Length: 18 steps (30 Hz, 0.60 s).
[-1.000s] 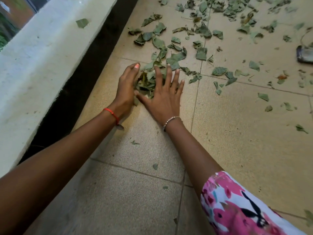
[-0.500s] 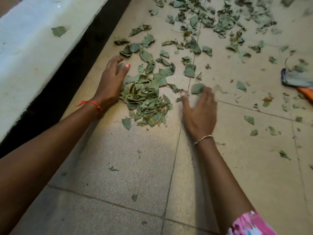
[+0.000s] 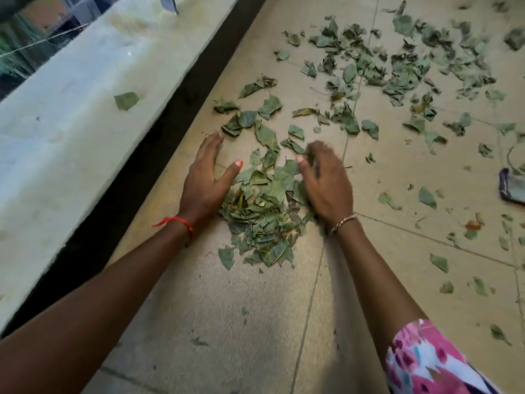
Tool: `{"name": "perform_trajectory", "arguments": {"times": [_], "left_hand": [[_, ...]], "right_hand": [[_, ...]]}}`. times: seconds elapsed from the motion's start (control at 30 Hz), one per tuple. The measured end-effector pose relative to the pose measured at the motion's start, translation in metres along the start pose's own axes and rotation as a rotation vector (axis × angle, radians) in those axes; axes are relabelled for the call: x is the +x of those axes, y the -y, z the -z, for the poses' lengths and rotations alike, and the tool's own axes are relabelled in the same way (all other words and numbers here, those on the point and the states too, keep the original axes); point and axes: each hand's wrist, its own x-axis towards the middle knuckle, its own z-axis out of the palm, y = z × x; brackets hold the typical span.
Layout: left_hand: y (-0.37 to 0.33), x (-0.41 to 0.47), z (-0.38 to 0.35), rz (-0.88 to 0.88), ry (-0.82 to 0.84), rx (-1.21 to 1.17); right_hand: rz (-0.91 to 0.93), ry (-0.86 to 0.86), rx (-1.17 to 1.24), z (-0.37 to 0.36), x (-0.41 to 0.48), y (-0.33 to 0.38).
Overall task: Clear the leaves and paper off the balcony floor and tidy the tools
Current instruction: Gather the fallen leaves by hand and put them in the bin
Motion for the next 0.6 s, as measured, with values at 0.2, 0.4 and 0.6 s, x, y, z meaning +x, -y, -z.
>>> {"name": "perform_trajectory", "arguments": {"times": [0.2,0.4,0.6], "left_hand": [[0.004,0.000,0.002,-0.030,0.026,-0.030],[0.003,0.000,0.002,-0.015,-0.019,-0.095],[-0.002,-0.002,0.007,0.011,-0.022,-0.152]], "right_hand": [[0.056,-0.200,0.345,-0.002,0.023,0.011],[-0.085,-0.019,-0.166,0.011,0.088,-0.027],[0.218,-0.016,0.070,-0.002,0.040,0.009]]}}
